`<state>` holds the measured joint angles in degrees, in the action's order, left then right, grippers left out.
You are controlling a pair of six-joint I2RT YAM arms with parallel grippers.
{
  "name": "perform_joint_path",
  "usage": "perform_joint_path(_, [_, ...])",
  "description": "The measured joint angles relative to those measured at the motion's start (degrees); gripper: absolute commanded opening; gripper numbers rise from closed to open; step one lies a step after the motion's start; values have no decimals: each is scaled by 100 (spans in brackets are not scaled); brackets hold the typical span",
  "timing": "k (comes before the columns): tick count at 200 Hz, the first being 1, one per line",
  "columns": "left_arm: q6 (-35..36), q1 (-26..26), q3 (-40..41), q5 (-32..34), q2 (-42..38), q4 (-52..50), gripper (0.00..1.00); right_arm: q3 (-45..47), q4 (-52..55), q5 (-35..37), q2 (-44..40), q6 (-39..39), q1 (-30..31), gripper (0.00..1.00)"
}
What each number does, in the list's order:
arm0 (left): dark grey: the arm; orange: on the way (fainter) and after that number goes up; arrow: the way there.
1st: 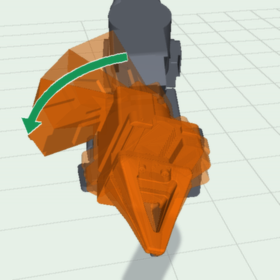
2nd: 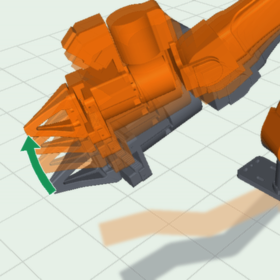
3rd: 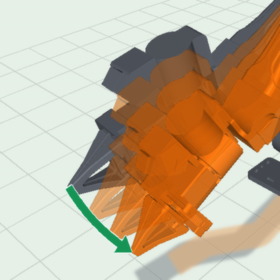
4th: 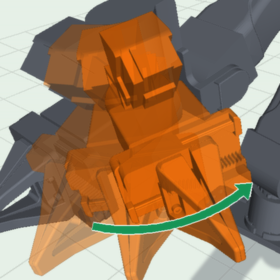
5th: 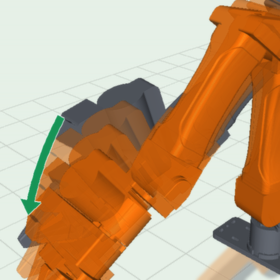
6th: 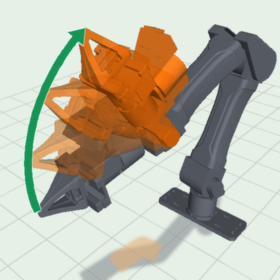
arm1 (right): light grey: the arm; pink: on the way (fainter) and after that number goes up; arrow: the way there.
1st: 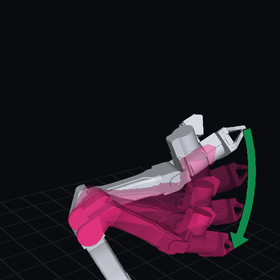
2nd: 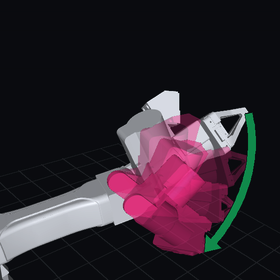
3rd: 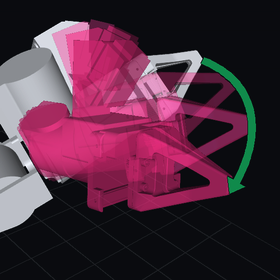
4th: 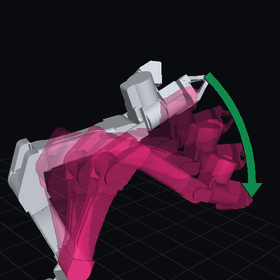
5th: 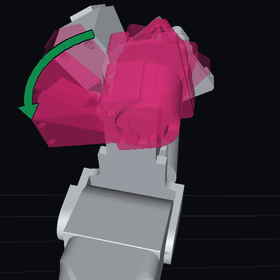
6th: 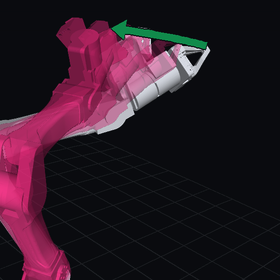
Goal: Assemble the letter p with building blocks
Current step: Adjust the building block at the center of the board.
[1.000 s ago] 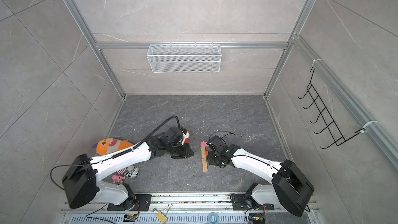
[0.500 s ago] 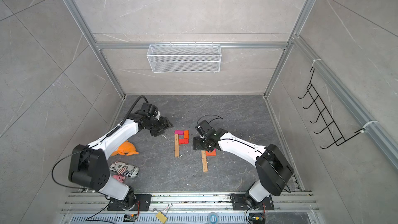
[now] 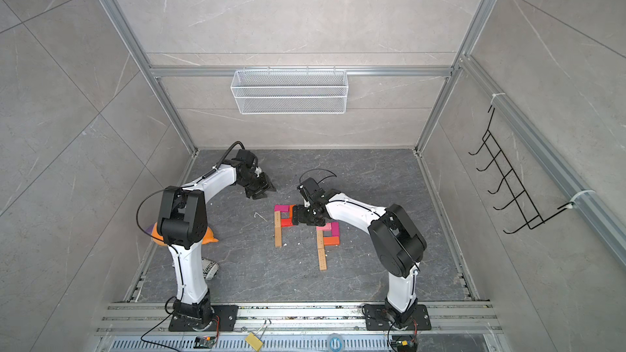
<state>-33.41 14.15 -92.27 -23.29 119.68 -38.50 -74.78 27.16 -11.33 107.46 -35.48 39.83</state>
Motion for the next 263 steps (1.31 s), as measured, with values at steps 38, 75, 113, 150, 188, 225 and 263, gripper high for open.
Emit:
perform_joint_path(38, [138,2,-160,-94,393,-227,35,-96,-24,-166,136,0,-133,83])
perform_joint_path(75, [201,17,-262,-131,640,-367,32,-223,-70,-291,321,-2,-210,83])
perform_joint_path(113, [267,76,-352,-177,715,-404,30,-404,-109,-413,581,-4,-223,83])
perform_joint_path(150, [289,170,-348,-127,715,-472,27,-509,-105,-466,664,-4,-254,83])
perform_joint_path(188, [284,205,-278,-72,684,-468,25,-586,-107,-503,699,-4,-280,83])
perform_joint_path(225, [278,221,-225,-33,656,-463,24,-586,-105,-525,756,-4,-280,83])
perform_joint_path(263, [278,238,-155,0,614,-450,23,-586,-105,-527,765,-4,-280,83])
